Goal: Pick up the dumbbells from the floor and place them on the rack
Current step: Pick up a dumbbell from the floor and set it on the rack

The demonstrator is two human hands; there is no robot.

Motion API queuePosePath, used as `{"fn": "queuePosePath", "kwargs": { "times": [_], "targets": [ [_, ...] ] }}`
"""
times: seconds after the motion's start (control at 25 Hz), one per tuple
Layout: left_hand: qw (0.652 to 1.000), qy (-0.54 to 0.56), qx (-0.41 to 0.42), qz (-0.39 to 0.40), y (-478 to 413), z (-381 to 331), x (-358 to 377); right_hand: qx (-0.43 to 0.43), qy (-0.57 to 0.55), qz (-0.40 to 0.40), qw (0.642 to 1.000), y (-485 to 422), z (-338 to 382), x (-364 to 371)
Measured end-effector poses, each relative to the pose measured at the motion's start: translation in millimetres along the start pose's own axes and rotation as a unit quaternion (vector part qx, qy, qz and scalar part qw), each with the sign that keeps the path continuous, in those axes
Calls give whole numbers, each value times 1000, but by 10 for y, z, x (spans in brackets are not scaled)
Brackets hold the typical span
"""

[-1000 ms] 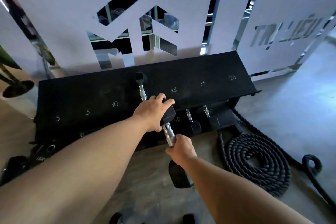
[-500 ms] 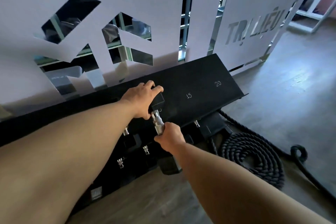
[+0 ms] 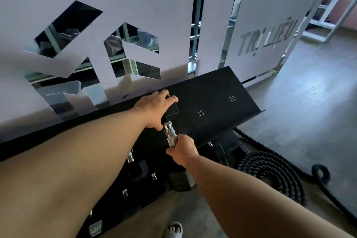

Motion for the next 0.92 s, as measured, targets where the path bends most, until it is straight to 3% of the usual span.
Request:
{"fn": "queuePosePath", "kwargs": {
  "times": [0.2, 0.44, 0.92],
  "targets": [
    [999, 32, 5, 36, -952, 460, 357, 44, -11, 11, 999, -1062, 47, 30],
    [998, 64, -4, 26, -1652, 895, 813, 52, 22, 17, 998, -1923, 68, -19],
    [996, 48, 33, 64, -2263, 1181, 1214, 87, 2, 38, 995, -2576, -42, 211]
  ]
}}
Point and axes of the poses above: each hand's wrist, its own y-axis away from the middle knuckle, its own x-axis out of the palm, z = x × y, the point moved 1 cm from there along -y, towards the middle knuckle, and after that the axes turned 7 degrees about z, right-handed, at the moved point
